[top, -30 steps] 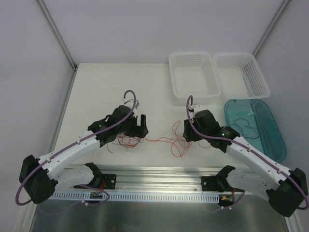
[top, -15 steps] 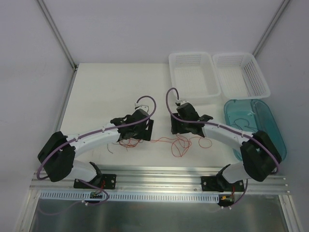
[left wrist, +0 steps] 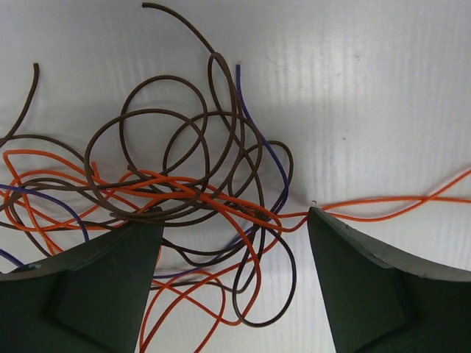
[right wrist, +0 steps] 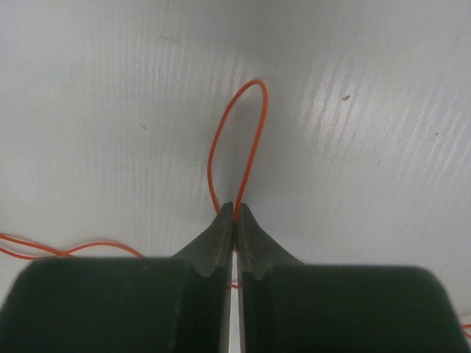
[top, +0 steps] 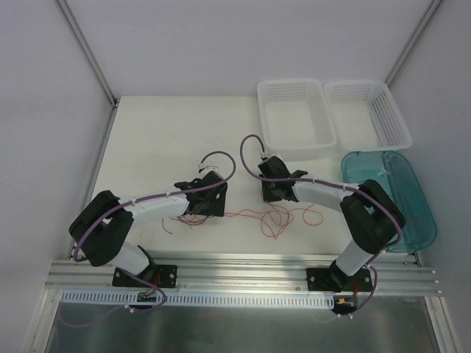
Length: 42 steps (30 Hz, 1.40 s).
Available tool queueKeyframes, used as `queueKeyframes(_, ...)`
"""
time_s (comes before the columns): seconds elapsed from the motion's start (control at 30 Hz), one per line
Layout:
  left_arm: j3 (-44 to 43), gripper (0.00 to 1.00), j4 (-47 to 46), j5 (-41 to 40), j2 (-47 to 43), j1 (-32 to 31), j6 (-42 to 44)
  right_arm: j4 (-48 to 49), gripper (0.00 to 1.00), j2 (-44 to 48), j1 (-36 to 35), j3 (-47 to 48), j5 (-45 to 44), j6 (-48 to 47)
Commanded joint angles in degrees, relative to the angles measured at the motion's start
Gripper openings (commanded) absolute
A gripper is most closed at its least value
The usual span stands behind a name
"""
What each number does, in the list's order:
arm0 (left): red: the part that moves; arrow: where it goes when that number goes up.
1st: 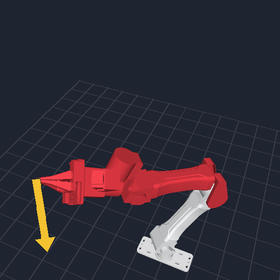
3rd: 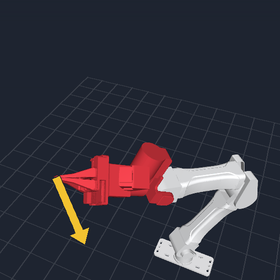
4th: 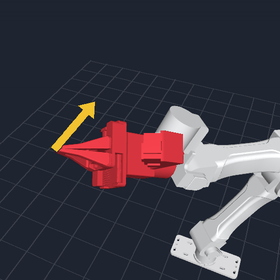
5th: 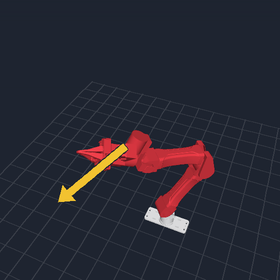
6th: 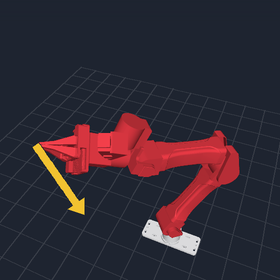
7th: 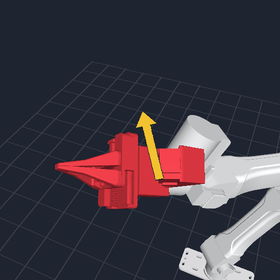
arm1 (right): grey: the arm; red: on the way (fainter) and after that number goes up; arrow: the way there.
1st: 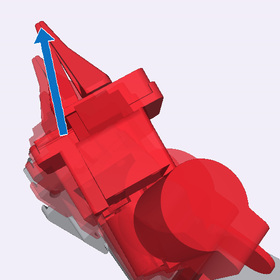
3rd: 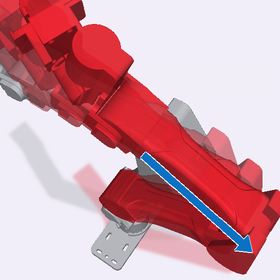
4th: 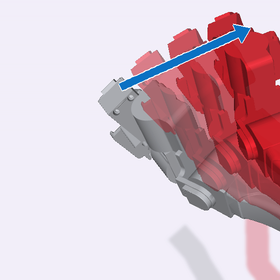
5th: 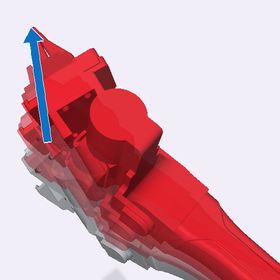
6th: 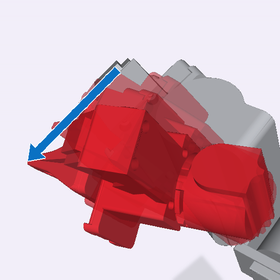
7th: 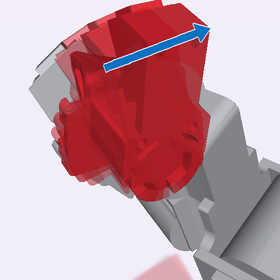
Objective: Untangle the cables
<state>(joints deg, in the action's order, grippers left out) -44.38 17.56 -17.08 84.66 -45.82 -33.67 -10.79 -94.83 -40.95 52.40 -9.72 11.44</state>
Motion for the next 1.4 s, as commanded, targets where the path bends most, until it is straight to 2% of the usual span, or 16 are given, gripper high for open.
queueKeyframes(0.0, 1.66, 0.79, -1.12, -1.46, 0.68, 1.52, -2.19, -1.68, 0.01, 2.62, -0.27, 2.97, -1.36, -1.24)
queueKeyframes(0.1, 2.98, 0.79, -1.30, -1.46, 0.59, 2.92, -2.80, -7.29, 0.01, 10.08, -0.27, 4.90, -5.99, -4.66)
queueKeyframes(0.27, 5.62, 0.79, -1.65, -1.11, -0.02, 5.30, -3.24, -16.80, 0.01, 28.33, -0.10, 11.83, -15.14, -12.48)
queueKeyframes(0.43, 7.72, 0.79, -2.09, -1.29, -1.60, 7.15, -3.07, -23.40, 0.01, 38.04, 0.43, 25.71, -19.99, -22.06)
queueKeyframes(0.5, 8.34, 0.79, -2.27, -0.76, -2.13, 8.29, -3.15, -26.03, 0.01, 39.27, 0.34, 32.98, -20.95, -24.70)
queueKeyframes(0.63, 9.05, 0.79, -2.44, -0.58, -3.36, 8.91, -3.33, -26.83, 0.01, 40.07, 0.43, 41.61, -22.89, -28.48)
queueKeyframes(1.0, 10.45, 0.79, -2.80, 0.29, -5.12, 11.54, -4.03, -27.00, 0.01, 37.44, 0.43, 58.86, -20.88, -33.94)
queueKeyframes(1.17, 10.89, 0.79, -2.80, -0.06, -6.35, 12.77, -4.56, -28.67, 0.01, 35.68, 0.43, 60.28, -18.23, -32.54)
queueKeyframes(1.37, 11.77, 0.80, -2.71, 0.90, -12.75, 13.65, -4.21, -27.71, 0.01, 36.03, 0.43, 53.95, -15.33, -30.08)
